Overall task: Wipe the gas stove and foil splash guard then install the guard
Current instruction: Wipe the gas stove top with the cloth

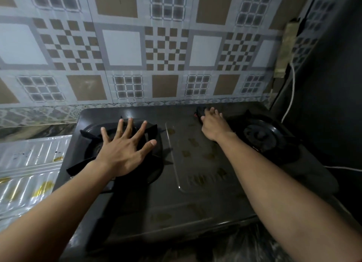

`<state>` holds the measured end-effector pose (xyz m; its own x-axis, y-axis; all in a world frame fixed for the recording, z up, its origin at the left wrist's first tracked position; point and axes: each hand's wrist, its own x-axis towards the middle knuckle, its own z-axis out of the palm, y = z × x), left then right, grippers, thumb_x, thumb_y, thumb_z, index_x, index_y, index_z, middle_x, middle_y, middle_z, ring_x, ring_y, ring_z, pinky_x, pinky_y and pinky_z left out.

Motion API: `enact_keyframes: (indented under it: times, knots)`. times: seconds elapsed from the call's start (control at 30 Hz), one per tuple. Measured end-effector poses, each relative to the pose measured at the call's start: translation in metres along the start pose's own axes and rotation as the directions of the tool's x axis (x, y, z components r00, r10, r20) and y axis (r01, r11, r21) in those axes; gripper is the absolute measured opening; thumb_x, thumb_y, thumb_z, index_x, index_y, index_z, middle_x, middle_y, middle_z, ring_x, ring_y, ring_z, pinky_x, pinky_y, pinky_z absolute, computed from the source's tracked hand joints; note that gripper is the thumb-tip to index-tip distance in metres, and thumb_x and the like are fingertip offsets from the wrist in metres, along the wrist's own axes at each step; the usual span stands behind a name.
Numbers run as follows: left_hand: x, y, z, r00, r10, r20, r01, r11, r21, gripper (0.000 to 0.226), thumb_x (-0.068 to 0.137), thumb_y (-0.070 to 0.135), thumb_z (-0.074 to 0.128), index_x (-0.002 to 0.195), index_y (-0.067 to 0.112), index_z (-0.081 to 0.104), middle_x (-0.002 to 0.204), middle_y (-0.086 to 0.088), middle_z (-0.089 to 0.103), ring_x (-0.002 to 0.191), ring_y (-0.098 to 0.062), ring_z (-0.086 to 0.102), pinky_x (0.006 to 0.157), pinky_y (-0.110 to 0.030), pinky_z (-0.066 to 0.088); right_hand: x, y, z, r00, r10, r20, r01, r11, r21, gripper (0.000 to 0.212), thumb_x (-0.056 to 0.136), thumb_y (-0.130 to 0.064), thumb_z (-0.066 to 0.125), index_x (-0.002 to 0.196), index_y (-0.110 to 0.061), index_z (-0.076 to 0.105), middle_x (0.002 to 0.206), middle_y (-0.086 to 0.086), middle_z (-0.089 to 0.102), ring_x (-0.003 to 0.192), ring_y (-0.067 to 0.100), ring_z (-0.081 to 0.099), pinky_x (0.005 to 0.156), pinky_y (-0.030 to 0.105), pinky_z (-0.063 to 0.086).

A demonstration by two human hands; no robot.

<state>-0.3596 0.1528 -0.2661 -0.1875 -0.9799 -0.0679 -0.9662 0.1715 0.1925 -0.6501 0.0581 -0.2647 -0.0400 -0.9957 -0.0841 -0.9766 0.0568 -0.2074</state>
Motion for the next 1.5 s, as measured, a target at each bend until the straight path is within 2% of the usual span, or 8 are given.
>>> enact_keyframes:
  times: [0.13,0.3,0.7,0.87,0.97,1.07,1.37,1.5]
  knots:
    - [0.000,0.000,-0.002,1.000,0.009,0.017,-0.008,0.999,-0.031,0.083,0.079,0.082,0.003,0.151,0.045,-0.015,0.163,-0.002,-0.019,0.147,-0.023,-0.026,0.114,-0.065,-0.014,-0.027,0.004,0.001,1.000,0.021,-0.022,-0.020,0.999,0.046,0.052,0.108,-0.024,0.028,0.156,-0.010,0.017,0.164,0.014,0.011,0.151,0.030,0.010,0.120,0.042,0.013]
    - [0.002,-0.005,-0.005,0.996,0.017,0.087,-0.014,0.999,-0.035,0.080,0.085,0.080,0.013,0.151,0.045,-0.015,0.163,-0.001,-0.021,0.146,-0.023,-0.029,0.114,-0.062,-0.016,-0.041,0.000,0.008,0.994,-0.031,-0.109,0.026,0.999,-0.043,0.050,0.107,-0.029,0.025,0.155,-0.017,0.024,0.163,0.009,0.019,0.150,0.026,0.016,0.122,0.046,0.013]
    - [-0.004,-0.001,-0.006,0.998,0.033,0.048,-0.033,0.999,0.001,0.076,0.091,0.071,0.017,0.154,0.039,-0.012,0.165,-0.006,-0.014,0.149,-0.030,-0.022,0.114,-0.064,-0.013,-0.075,-0.087,0.023,0.946,-0.321,0.036,0.319,0.947,0.045,0.048,0.107,-0.022,0.028,0.155,-0.023,0.026,0.165,0.004,0.014,0.152,0.021,0.009,0.123,0.041,0.007]
    - [-0.005,0.004,-0.011,0.998,0.046,0.033,-0.048,0.997,0.053,0.074,0.097,0.059,0.020,0.157,0.026,-0.006,0.165,-0.010,-0.013,0.151,-0.031,-0.016,0.116,-0.064,-0.009,-0.115,-0.081,0.029,0.952,-0.305,0.011,0.305,0.952,0.015,0.049,0.107,-0.022,0.031,0.155,-0.021,0.025,0.164,0.006,0.017,0.152,0.023,0.011,0.123,0.042,0.008]
    - [-0.011,0.018,-0.007,0.997,0.080,0.015,-0.080,0.997,-0.003,0.069,0.101,0.048,0.020,0.158,0.016,-0.004,0.165,-0.011,-0.014,0.151,-0.030,-0.015,0.117,-0.063,-0.008,-0.125,-0.079,0.032,0.951,-0.309,-0.014,0.308,0.951,-0.027,0.052,0.106,-0.021,0.034,0.156,-0.019,0.020,0.163,0.011,0.020,0.151,0.027,0.014,0.123,0.048,0.004]
    - [-0.015,0.023,0.000,0.996,0.093,0.013,-0.093,0.995,-0.029,0.071,0.100,0.053,0.018,0.158,0.018,-0.004,0.165,-0.009,-0.015,0.151,-0.029,-0.016,0.115,-0.062,-0.010,-0.115,-0.075,0.029,0.960,-0.278,-0.024,0.278,0.961,0.001,0.052,0.106,-0.020,0.034,0.156,-0.016,0.021,0.163,0.012,0.021,0.151,0.027,0.014,0.122,0.048,0.004]
    - [-0.014,0.023,0.003,0.993,0.115,0.006,-0.115,0.993,-0.029,0.070,0.101,0.051,0.018,0.158,0.017,-0.004,0.165,-0.008,-0.015,0.151,-0.027,-0.017,0.116,-0.060,-0.011,-0.100,0.005,0.005,1.000,-0.004,-0.021,0.005,0.999,0.053,0.052,0.107,-0.021,0.030,0.156,-0.008,0.018,0.164,0.015,0.014,0.151,0.028,0.011,0.123,0.044,0.006]
    - [-0.013,0.022,0.003,0.994,0.111,0.006,-0.111,0.993,-0.037,0.069,0.101,0.049,0.020,0.158,0.016,-0.003,0.165,-0.008,-0.014,0.151,-0.027,-0.016,0.116,-0.060,-0.011,-0.120,0.017,0.007,0.997,0.051,-0.054,-0.048,0.997,0.068,0.052,0.107,-0.020,0.029,0.156,-0.008,0.017,0.164,0.017,0.013,0.151,0.028,0.011,0.123,0.043,0.006]
